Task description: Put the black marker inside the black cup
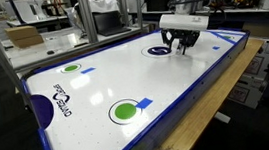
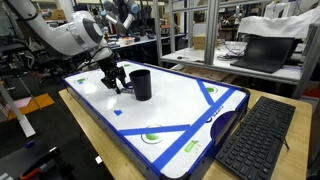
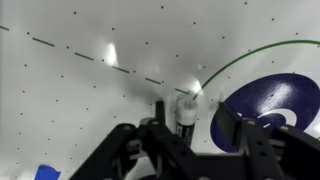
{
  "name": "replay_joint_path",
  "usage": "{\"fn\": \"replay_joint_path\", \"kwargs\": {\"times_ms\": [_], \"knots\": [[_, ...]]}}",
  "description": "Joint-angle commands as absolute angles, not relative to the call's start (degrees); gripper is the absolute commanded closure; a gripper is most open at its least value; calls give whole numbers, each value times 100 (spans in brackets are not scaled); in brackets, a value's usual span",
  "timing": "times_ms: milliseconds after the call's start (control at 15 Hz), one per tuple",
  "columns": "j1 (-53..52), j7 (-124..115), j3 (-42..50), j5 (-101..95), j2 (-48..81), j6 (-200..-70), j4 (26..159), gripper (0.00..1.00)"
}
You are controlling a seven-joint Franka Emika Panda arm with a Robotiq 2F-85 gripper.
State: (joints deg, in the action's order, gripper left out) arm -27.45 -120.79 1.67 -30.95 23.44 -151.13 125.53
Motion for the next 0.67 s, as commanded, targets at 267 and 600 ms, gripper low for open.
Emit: {"fn": "replay_joint_path", "kwargs": {"times_ms": [267,600], "knots": [[-2829,-12297,179,-3282,2289,-14769,12490,99],[-2722,-11962,2,-3021,2151,-14579,12430,95]]}}
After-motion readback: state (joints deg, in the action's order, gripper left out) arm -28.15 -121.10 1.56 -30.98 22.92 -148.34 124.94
